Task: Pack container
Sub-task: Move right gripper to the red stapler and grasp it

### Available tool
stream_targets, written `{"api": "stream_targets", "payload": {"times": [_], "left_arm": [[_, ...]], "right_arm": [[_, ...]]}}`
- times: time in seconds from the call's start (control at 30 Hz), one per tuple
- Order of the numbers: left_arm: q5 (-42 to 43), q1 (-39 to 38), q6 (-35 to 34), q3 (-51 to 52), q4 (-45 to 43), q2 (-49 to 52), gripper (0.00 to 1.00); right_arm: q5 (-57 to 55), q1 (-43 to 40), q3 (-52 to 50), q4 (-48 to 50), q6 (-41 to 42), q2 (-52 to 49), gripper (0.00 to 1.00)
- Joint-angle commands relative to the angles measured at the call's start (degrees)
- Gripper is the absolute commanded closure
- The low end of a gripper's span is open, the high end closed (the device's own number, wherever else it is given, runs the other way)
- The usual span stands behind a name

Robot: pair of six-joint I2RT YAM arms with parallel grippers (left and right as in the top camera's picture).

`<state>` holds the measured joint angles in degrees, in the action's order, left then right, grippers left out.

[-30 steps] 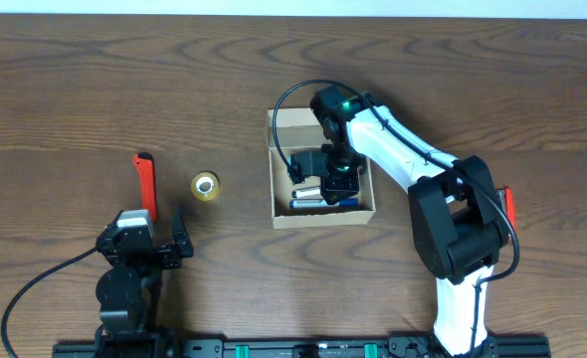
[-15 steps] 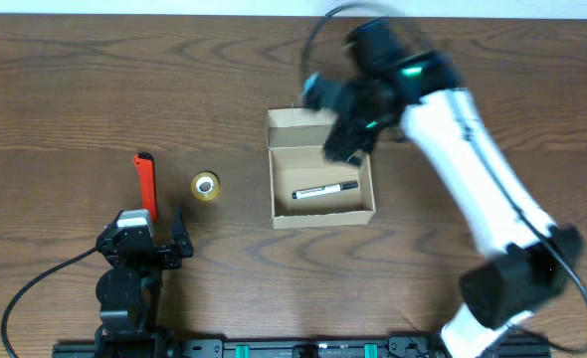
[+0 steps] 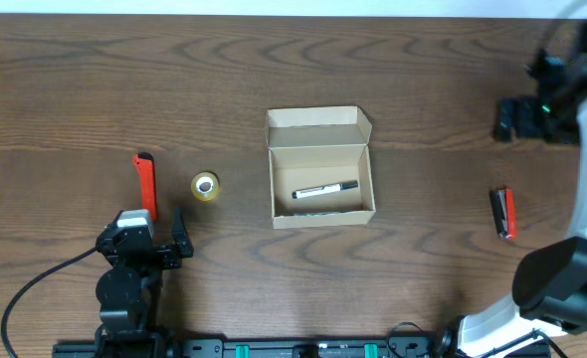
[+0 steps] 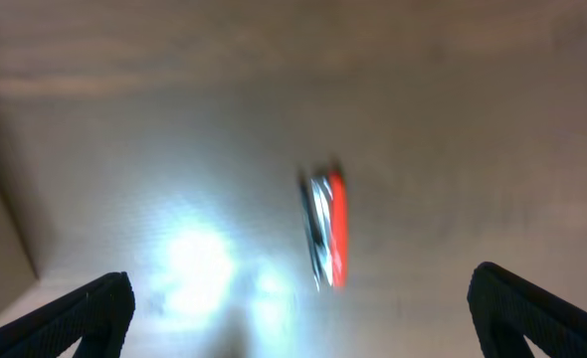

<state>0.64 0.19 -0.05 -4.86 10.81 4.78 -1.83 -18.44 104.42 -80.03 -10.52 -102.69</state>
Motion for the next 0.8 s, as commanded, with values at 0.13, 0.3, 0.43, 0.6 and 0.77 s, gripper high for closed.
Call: {"api": "stream_targets", "payload": {"times": [0.13,0.3,0.43,0.6,0.77], "left_arm": [[-0.61,-0.22,-0.42,0.83,1.36,-0.02,0.05],[-0.61,-0.22,-0.42,0.83,1.36,-0.02,0.05],[-0.63,-0.22,-0.39,0.83,1.36,-0.02,0.05],[-0.63,-0.22,-0.39,0.83,1.36,-0.02,0.05],[-0.61,-0.22,-0.39,0.83,1.36,-0.02,0.05]], "right_arm": [[-1.16,-8.00,-13.84,2.93,7.45,13.42,0.01],[-1.09,-8.57,-27.12,12.31,4.02,24.11,0.01],[2.99,-8.48,-34.75,18.38,-7.50,25.44,0.01],[0.94,-8.50,-41.03,25.18,-9.88,22.34,0.01],[0.72,-8.48,-43.39,30.51,-9.66,17.05,0.01]]}}
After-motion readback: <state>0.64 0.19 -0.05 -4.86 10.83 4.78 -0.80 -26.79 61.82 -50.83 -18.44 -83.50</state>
